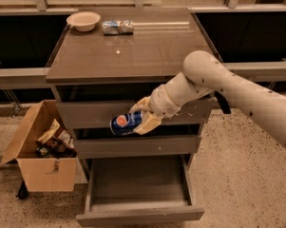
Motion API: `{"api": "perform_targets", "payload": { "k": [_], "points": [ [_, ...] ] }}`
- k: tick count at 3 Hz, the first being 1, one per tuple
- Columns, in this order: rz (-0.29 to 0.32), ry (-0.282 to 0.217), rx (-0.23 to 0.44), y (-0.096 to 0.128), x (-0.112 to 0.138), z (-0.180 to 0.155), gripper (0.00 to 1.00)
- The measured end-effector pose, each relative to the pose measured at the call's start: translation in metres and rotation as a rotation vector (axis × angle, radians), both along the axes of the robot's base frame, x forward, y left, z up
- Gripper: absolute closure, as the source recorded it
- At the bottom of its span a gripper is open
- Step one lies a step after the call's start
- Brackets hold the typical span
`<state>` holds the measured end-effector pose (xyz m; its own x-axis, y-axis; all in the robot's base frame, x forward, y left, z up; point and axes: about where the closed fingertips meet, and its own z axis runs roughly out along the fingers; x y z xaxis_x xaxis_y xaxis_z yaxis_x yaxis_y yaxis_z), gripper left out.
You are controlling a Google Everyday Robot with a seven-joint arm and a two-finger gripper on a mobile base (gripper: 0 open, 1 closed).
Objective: Place pepsi can into bottom drawer
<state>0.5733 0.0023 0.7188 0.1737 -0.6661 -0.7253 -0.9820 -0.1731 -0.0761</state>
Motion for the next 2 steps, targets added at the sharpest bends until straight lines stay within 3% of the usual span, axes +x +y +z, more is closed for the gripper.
{"api": "perform_targets", "payload": {
  "k": [2],
  "points": [
    [-0.144, 0.132, -0.082, -0.022, -0.021, -0.167, 1.0]
  ]
}}
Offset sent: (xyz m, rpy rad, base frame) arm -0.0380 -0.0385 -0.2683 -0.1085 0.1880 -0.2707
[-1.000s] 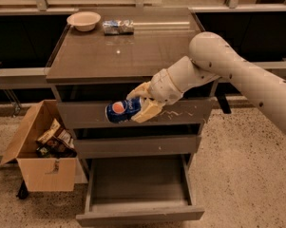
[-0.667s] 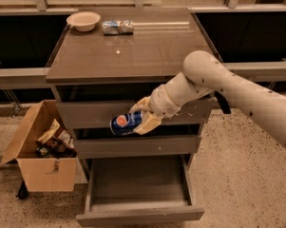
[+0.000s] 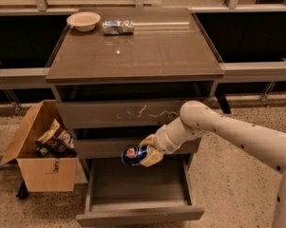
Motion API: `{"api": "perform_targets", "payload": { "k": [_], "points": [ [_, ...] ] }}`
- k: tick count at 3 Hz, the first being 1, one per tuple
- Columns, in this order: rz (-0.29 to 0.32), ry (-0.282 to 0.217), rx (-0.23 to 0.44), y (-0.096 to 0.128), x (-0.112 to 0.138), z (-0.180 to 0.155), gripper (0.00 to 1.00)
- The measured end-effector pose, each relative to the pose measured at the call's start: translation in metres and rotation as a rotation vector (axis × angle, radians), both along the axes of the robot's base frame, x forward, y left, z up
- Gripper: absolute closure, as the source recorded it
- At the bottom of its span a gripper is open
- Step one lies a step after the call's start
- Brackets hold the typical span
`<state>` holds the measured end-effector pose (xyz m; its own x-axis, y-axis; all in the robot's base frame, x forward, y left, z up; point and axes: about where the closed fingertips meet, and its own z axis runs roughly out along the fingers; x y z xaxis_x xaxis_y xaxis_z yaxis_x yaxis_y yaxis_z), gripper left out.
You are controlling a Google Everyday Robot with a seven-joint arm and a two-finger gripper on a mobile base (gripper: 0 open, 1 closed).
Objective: Place pepsi can into bottom drawer
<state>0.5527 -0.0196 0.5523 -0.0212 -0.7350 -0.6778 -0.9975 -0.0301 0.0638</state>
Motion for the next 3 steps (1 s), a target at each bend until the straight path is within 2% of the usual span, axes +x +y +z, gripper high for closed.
{"api": "perform_targets", "payload": {
  "k": [1, 2, 3],
  "points": [
    [-0.11, 0.025, -0.009, -0.006, -0.008, -0.072, 1.0],
    [-0.11, 0.027, -0.01, -0.007, -0.007, -0.077, 1.0],
    [-0.119, 0.05, -0.011, -0.016, 0.008, -0.135, 1.0]
  ]
}}
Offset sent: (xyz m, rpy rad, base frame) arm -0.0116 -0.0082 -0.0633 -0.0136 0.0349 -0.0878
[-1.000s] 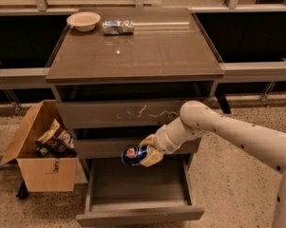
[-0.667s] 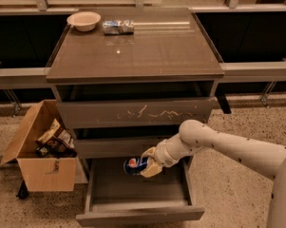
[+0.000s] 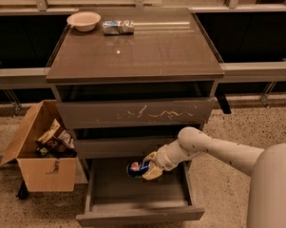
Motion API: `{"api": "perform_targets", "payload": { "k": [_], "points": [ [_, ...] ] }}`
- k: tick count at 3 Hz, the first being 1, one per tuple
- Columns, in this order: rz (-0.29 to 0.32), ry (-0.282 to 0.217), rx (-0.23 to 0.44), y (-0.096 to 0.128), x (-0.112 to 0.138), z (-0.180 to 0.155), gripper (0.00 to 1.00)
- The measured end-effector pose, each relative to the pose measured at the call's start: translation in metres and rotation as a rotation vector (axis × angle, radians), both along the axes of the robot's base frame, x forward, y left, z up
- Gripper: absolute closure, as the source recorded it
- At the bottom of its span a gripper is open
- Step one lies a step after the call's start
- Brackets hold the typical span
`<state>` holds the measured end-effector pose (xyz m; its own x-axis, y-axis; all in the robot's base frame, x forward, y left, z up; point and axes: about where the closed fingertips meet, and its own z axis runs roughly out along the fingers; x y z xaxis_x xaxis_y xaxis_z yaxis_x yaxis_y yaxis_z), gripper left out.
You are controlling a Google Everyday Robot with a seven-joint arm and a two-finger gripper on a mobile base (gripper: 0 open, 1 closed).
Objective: Place pepsi can into bottom drawer
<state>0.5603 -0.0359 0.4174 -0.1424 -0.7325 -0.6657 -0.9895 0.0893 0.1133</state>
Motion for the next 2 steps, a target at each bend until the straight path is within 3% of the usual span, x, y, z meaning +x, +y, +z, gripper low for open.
{"api": "perform_targets", "payload": {
  "k": [2],
  "points": [
    [-0.103, 0.031, 0.092, -0.048, 0.019, -0.131, 1.0]
  ]
}}
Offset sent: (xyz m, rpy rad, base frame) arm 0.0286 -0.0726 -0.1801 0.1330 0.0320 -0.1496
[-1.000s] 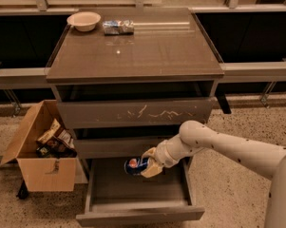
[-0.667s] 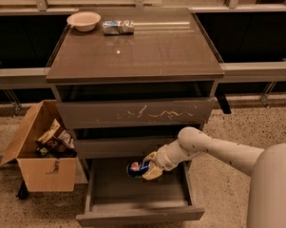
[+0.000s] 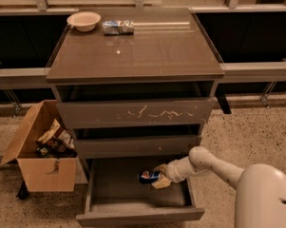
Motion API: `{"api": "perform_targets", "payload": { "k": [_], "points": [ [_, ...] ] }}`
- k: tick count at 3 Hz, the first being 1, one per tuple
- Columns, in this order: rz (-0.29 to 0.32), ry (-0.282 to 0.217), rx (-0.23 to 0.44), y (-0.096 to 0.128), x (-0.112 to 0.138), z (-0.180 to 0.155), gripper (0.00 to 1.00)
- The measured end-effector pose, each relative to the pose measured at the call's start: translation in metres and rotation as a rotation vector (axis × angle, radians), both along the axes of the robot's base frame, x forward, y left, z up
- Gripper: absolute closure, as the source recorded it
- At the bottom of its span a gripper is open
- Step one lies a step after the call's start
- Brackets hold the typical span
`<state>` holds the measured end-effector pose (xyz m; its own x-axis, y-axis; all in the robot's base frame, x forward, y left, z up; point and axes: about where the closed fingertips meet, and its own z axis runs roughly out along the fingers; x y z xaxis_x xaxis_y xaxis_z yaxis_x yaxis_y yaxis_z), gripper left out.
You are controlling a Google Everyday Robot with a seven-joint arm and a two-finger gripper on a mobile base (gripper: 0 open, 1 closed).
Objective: Place pepsi can into bottom drawer
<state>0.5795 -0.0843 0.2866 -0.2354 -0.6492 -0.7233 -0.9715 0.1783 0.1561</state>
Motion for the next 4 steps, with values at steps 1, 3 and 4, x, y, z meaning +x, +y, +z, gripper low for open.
{"api": "perform_targets", "payload": {
  "k": [1, 3, 4],
  "points": [
    [-0.038, 0.01, 0.019, -0.019, 0.0, -0.025, 1.0],
    [-0.068, 0.09, 0.063, -0.044, 0.0, -0.07, 0.82],
    [-0.085, 0.116, 0.084, -0.055, 0.002, -0.082, 0.59]
  ]
}}
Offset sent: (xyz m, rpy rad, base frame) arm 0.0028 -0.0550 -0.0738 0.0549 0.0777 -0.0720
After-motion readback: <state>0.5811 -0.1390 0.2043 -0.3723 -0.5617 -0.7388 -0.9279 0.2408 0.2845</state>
